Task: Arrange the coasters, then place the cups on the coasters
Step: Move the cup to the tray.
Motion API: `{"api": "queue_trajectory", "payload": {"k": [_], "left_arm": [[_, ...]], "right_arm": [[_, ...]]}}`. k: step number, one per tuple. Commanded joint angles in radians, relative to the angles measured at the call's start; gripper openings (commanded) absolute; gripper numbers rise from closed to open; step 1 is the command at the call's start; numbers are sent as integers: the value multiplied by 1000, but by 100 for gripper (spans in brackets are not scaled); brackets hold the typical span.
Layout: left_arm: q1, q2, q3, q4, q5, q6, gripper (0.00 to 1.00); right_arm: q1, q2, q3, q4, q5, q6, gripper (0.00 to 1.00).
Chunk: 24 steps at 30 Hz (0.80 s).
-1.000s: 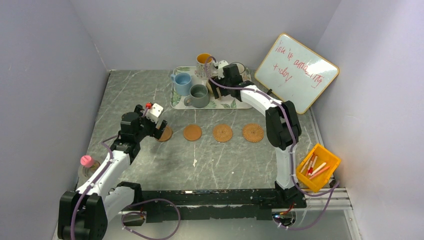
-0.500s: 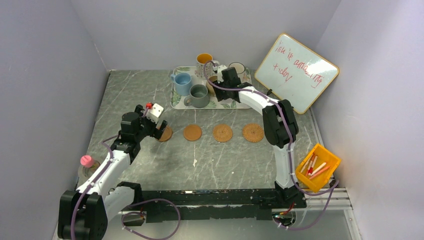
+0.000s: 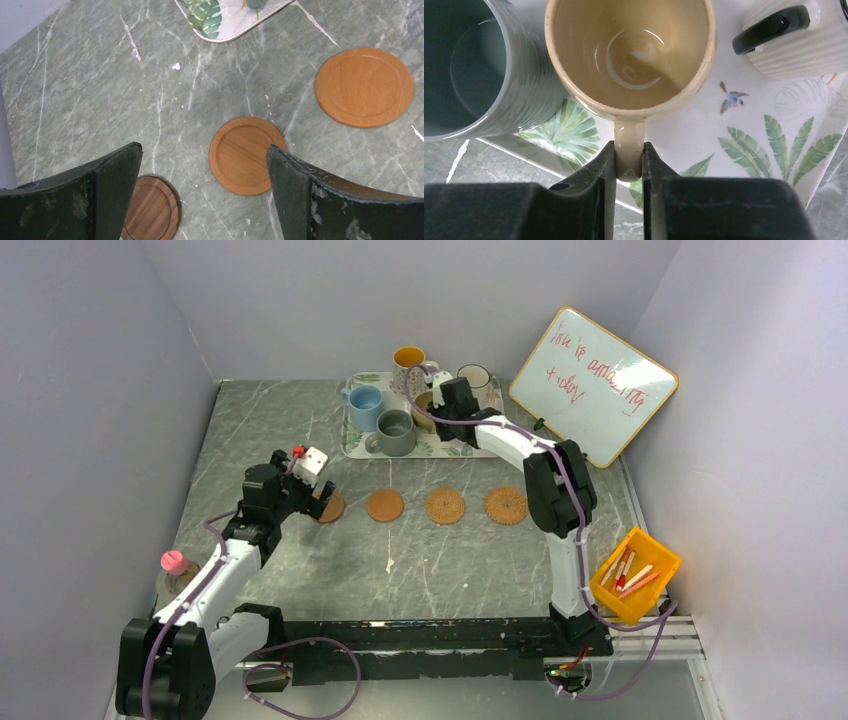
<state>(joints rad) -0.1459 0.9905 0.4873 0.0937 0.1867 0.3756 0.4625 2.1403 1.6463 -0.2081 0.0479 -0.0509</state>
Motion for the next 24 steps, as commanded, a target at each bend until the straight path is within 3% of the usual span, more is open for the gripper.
{"api": "queue_trajectory", "payload": {"k": [1,10,16,24], "left_arm": [[-4,5,0,33,21,1,100],[-4,6,2,31,32,-2,100],[-6,1,4,28,27,-3,100],[-10,-2,14,22,12,-4,100]], "right_arm": [[-12,-116,-26,35,70,21,0],[-47,-274,-174,44,150,135,0],[-46,-286,-250,36,174,204,0],[-45,-265,-286,19,46,233,21]]}}
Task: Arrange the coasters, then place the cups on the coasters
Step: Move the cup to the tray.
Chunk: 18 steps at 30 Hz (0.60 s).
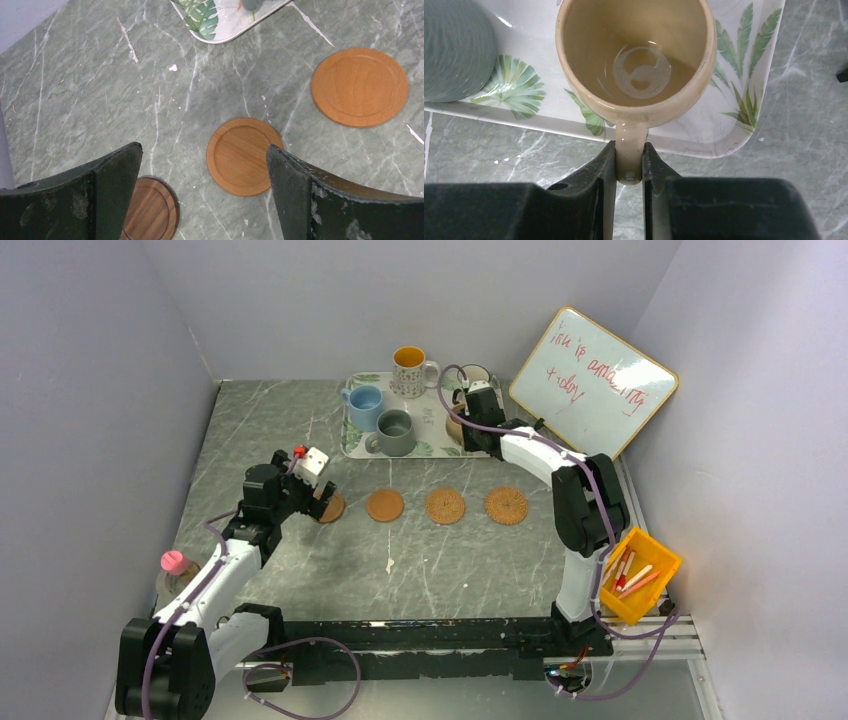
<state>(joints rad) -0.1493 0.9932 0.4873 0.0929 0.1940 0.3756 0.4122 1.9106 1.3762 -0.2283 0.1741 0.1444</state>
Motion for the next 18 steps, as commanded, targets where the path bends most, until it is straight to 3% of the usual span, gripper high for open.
{"api": "queue_trajectory", "payload": {"k": [1,7,11,18], "left_arm": [[-7,-8,17,23,0,-3,100],[-9,-58,39,5,-32,11,100],[-14,-56,81,-4,-30,20,100],[-137,150,292,-7,-99,73,100]], "right_arm": [[6,-38,-17,37,-101,41,25],[22,-62,-22,19,-265,37,48],[53,-76,-23,15,-333,20,57],[79,-180,9,-44,-335,-72,71]]}}
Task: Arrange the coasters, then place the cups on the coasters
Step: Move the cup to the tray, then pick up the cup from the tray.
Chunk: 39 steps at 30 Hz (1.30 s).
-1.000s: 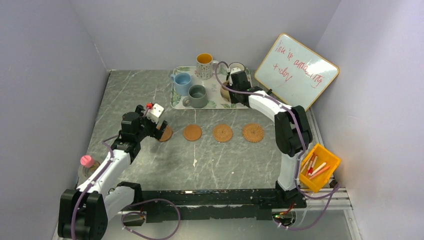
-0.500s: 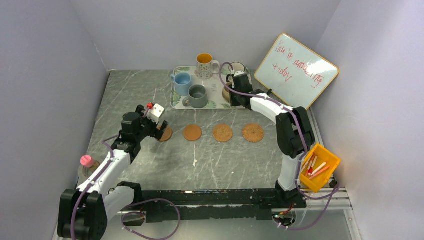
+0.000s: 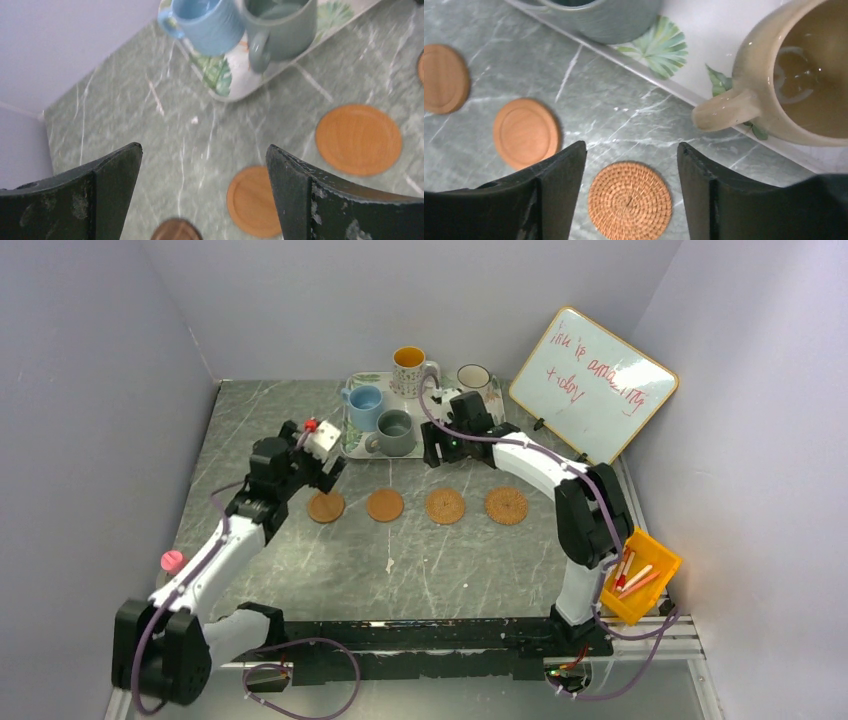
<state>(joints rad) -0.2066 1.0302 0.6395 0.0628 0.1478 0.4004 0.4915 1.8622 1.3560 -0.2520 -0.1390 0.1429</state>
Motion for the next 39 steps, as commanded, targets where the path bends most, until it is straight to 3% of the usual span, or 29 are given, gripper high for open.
{"api": "queue_trajectory", "payload": {"k": [1,5,15,21,26,38,39], "left_arm": [[-116,178,184,15,-68,60,100],[-255,401,416,-76,-100,97,100],[-433,860,948,-304,-68,58,100],[-460,1067,1186,-418,-27,-9,100],[-465,1177,1312,-424,-48,-95,100],[-476,1321,1441,-413,-100,-214,99],[-477,1332,1450,-415,-100,-217,84]], "right_arm": [[-8,-164,31,-31,-4,-92,75],[-94,-297,-7,-49,7,-131,99],[-387,-483,-150,-59,-38,-135,100],[-429,-504,-190,-5,-3,-166,100],[-432,-476,-206,15,14,-176,100],[-430,-474,-228,51,32,-186,100],[-429,-474,-228,50,33,-187,100]]}}
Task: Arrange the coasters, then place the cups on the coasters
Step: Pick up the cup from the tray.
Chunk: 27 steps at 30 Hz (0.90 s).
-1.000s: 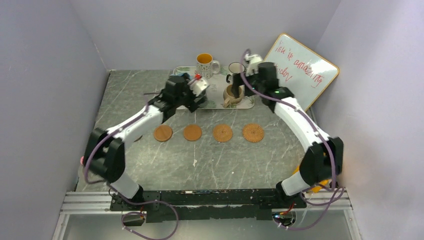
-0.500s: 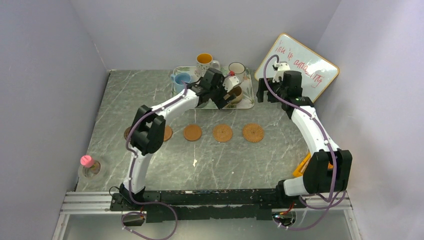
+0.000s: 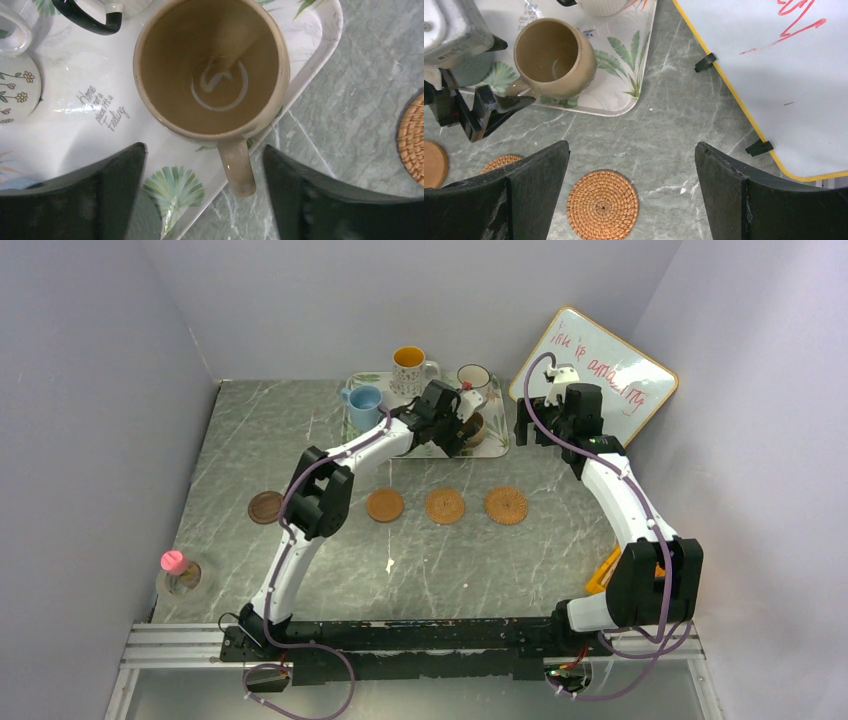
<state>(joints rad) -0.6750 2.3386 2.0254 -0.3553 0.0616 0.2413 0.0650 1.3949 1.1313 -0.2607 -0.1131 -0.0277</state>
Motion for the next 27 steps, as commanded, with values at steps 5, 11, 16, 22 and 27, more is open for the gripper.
{"api": "queue_trajectory", "payload": {"k": [5,11,16,22,27], "left_arm": [[-8,64,98,-16,-5,-69,61],[-9,80,107,-21,19,-57,57],[-9,82,109,-6,10,-41,29],[-8,56,80,32,21,0,5],[12,-4,69,35,67,-12,5]], "right_arm": [[-1,-8,-7,63,8,-18,100],[9,-5,-7,69,23,-26,100],[13,-4,-7,70,25,-29,100],[21,-2,-5,69,29,-36,100],[24,-2,-5,70,32,-38,100]]}}
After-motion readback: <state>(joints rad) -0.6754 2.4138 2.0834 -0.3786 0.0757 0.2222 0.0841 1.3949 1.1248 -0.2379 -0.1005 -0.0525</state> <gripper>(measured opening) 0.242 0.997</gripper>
